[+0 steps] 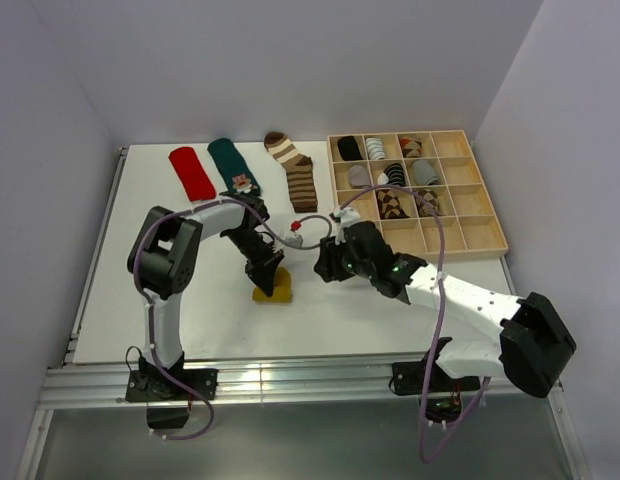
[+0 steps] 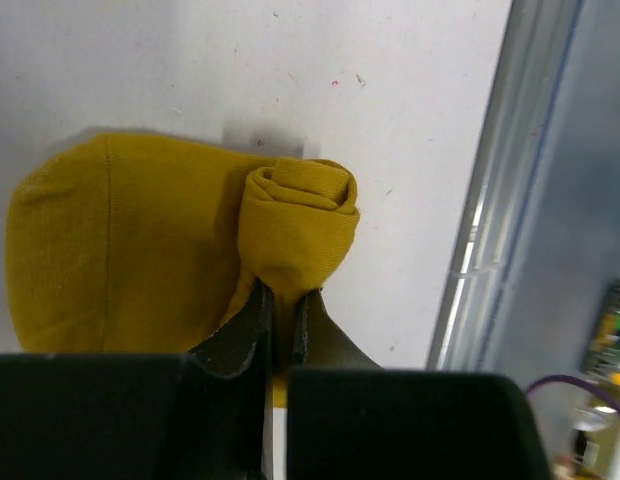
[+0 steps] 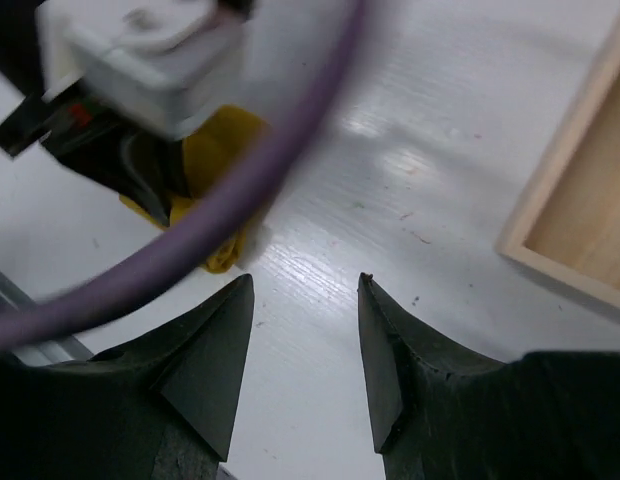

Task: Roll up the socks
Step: Roll the sock at the center of the board.

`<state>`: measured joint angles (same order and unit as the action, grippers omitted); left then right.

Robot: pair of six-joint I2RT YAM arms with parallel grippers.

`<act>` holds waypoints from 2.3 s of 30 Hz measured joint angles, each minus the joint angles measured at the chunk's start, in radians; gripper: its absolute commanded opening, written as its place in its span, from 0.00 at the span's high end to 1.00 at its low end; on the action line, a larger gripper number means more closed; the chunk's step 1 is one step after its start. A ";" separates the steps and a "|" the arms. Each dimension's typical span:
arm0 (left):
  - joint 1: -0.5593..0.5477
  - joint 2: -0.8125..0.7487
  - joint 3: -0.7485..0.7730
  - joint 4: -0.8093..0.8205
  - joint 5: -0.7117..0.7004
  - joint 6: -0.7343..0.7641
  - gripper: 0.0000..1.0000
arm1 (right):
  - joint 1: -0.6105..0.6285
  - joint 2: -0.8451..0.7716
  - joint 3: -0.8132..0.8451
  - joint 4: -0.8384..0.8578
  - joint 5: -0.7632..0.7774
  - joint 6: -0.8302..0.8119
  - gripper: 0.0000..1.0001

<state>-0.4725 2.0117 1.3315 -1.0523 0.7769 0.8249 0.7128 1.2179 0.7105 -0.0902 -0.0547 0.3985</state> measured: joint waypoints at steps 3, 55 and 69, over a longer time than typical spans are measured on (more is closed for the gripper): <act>0.012 0.076 0.067 -0.090 0.032 -0.004 0.98 | 0.101 0.030 0.013 0.017 0.021 -0.058 0.47; 0.094 0.334 0.269 -0.412 0.070 0.005 0.62 | 0.500 0.639 0.422 -0.087 0.297 -0.516 0.87; 0.286 0.001 0.089 -0.120 0.112 -0.011 0.68 | 0.312 0.681 0.539 -0.203 -0.076 -0.463 0.89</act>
<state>-0.1860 2.0129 1.4208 -1.1725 0.8886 0.8139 1.0245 1.8988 1.2495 -0.2932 -0.1307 -0.0647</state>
